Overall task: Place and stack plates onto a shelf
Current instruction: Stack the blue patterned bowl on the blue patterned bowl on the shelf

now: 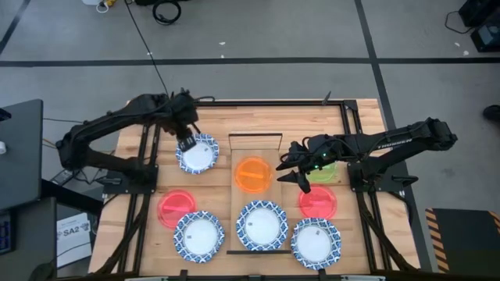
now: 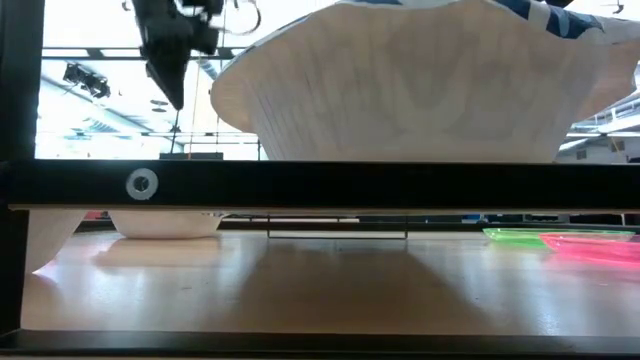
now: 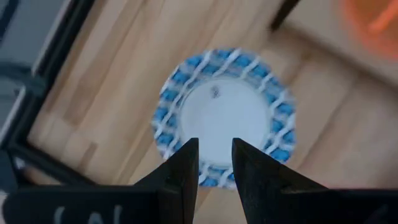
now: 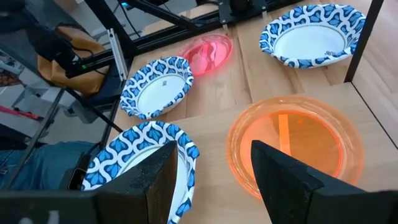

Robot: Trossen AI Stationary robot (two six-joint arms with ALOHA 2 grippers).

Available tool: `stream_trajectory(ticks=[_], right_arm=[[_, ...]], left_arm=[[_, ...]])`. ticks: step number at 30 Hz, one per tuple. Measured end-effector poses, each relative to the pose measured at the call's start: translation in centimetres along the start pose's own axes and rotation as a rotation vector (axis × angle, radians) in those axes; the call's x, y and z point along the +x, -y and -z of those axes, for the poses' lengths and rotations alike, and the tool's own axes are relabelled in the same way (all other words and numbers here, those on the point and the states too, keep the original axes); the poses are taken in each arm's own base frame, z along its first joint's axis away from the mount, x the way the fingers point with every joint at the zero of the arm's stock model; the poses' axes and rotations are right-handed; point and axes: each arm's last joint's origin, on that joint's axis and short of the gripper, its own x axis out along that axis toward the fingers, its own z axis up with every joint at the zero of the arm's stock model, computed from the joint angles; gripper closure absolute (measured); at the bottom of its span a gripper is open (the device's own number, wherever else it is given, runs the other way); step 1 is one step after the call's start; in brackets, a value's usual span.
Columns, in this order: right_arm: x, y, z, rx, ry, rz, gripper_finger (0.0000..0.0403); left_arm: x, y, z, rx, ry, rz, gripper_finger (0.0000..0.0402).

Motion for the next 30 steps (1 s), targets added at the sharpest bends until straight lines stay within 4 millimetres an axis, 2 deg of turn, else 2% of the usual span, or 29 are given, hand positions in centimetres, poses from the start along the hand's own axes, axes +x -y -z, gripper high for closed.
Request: stream_trajectory(ticks=[6, 11, 16, 25, 30], right_arm=[[0.0, 0.0, 0.0, 0.0, -0.005, 0.002, 0.0192], [0.0, 0.0, 0.1, 0.001, -0.007, 0.002, 0.0192], [0.0, 0.0, 0.1, 0.001, -0.006, 0.002, 0.0192], [0.0, 0.0, 0.1, 0.001, -0.007, 0.002, 0.0192], [0.0, 0.0, 0.1, 0.001, -0.007, 0.002, 0.0192]], left_arm=[[3.2, -3.6, 1.5, -0.091, -0.092, -0.034, 0.0299], [5.4, -4.8, 2.0, -0.153, -0.067, -0.054, 0.0299], [7.1, -5.3, 2.3, -0.178, -0.02, -0.068, 0.0287], [9.6, -5.4, 3.6, -0.2, -0.022, -0.072, 0.0196], [10.9, -5.3, 4.0, -0.202, 0.015, -0.079, 0.0176]])
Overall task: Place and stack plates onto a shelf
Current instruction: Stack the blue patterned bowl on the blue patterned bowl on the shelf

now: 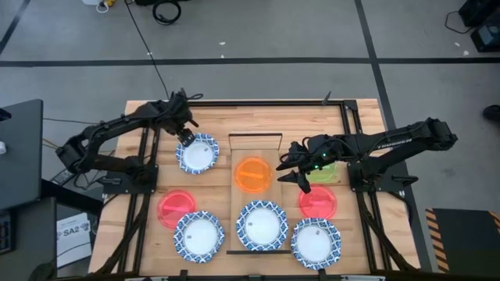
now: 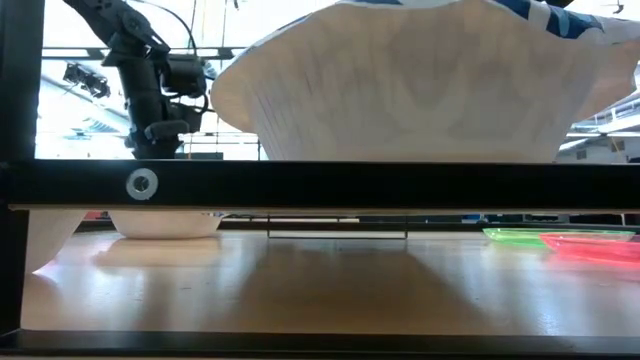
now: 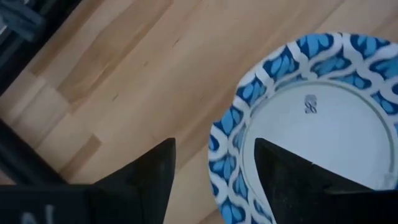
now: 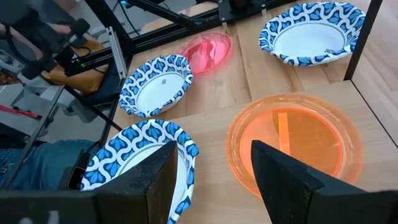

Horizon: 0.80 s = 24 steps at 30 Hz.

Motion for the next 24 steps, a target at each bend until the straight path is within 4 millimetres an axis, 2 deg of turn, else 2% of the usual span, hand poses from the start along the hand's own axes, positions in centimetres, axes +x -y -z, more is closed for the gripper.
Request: stream_trajectory(ticks=[10, 20, 24], right_arm=[[0.0, 0.0, 0.0, 0.0, -0.001, 0.0, 0.0192], [0.0, 0.0, 0.0, 0.0, 0.0, 0.0, 0.0192], [0.0, 0.0, 0.0, 0.0, 0.0, 0.0, 0.0192]], left_arm=[[1.8, 0.2, 1.3, -0.001, 0.001, 0.0, 0.0176], [3.6, 0.4, 3.4, 0.001, -0.05, 0.003, 0.0176], [3.7, 0.4, 3.6, 0.002, -0.057, 0.003, 0.0191]])
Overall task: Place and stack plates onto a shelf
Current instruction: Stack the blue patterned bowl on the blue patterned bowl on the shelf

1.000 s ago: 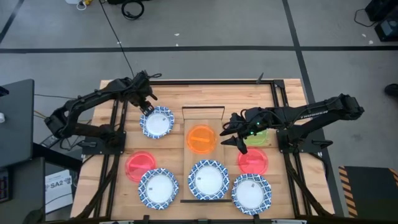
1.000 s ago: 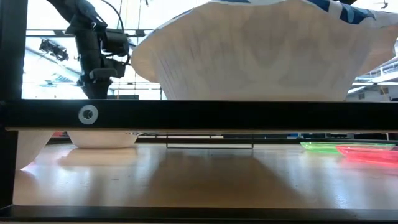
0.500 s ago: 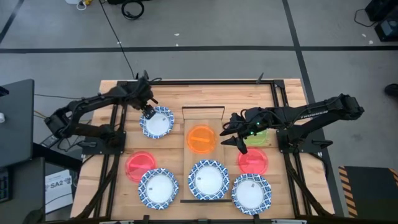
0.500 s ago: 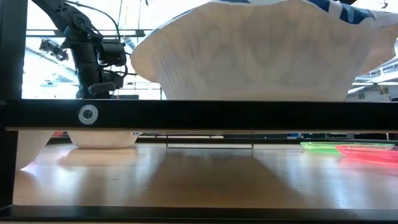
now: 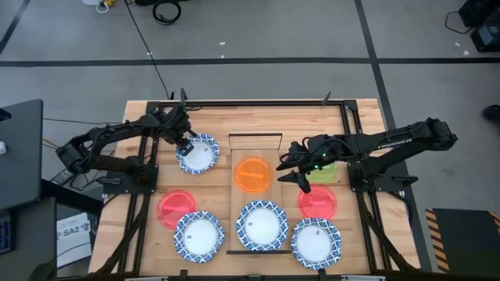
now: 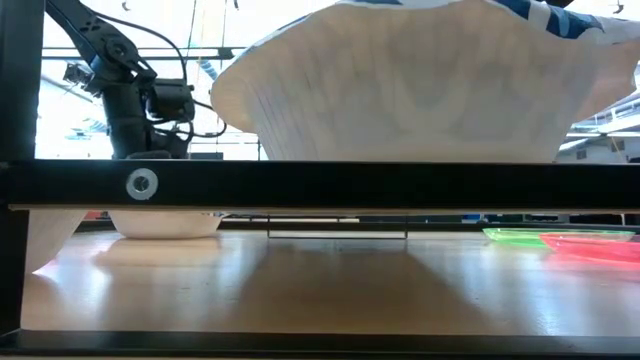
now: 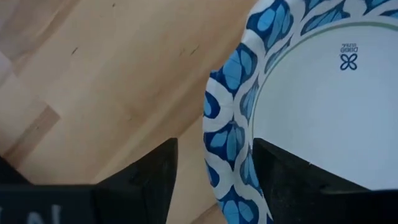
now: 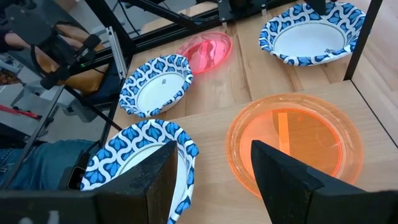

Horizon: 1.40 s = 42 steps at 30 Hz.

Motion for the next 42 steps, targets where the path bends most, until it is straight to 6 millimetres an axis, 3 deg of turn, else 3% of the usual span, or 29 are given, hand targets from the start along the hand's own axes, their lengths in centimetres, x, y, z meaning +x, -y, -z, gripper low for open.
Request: stream_trajectory(ticks=[20, 35, 42], right_arm=[[0.0, 0.0, 0.0, 0.0, 0.0, 0.0, 0.0192], [0.0, 0.0, 0.0, 0.0, 0.0, 0.0, 0.0192], [0.0, 0.0, 0.0, 0.0, 0.0, 0.0, 0.0192]], left_arm=[[-0.01, 0.01, -0.02, 0.001, 0.002, 0.005, 0.0337], [-0.01, 0.0, -0.02, 0.001, 0.001, 0.0, 0.0354], [-0.01, 0.0, -0.01, 0.001, 0.0, 0.0, 0.0386]])
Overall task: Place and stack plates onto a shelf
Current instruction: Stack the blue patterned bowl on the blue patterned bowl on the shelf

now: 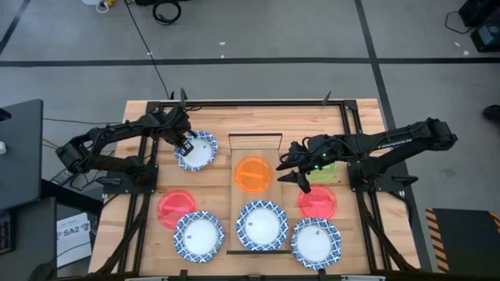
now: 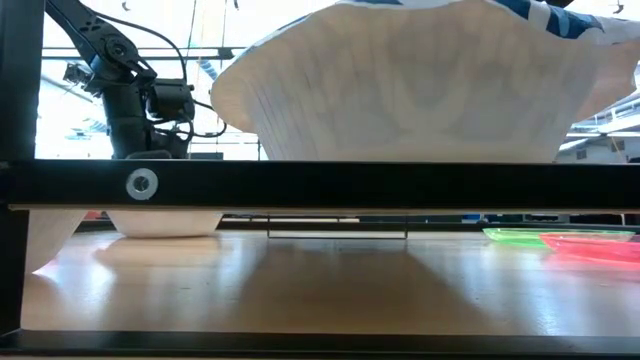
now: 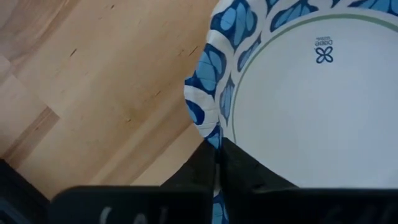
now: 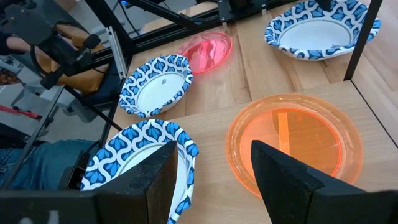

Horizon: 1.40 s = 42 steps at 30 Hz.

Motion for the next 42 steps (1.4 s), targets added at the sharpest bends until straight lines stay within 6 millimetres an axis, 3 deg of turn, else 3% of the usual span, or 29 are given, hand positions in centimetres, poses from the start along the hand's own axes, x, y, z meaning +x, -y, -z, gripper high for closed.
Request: stream_trajectory(ticks=[15, 20, 27, 35, 42], right_arm=[[0.0, 0.0, 0.0, 0.0, 0.0, 0.0, 0.0192], [0.0, 0.0, 0.0, 0.0, 0.0, 0.0, 0.0192], [0.0, 0.0, 0.0, 0.0, 0.0, 0.0, 0.0192], [0.0, 0.0, 0.0, 0.0, 0.0, 0.0, 0.0192], [0.0, 0.0, 0.0, 0.0, 0.0, 0.0, 0.0192]], left_arm=[[-0.1, 0.0, 0.0, 0.0, -0.004, 0.0, 0.0391], [-1.4, -0.1, -0.9, 0.002, -0.021, 0.0, 0.0392], [-4.9, -0.4, -2.9, -0.013, -0.047, 0.004, 0.0392], [-10.3, -0.9, -5.1, -0.013, -0.036, 0.006, 0.0393], [-15.1, -0.7, -5.8, 0.002, -0.045, 0.079, 0.0393]])
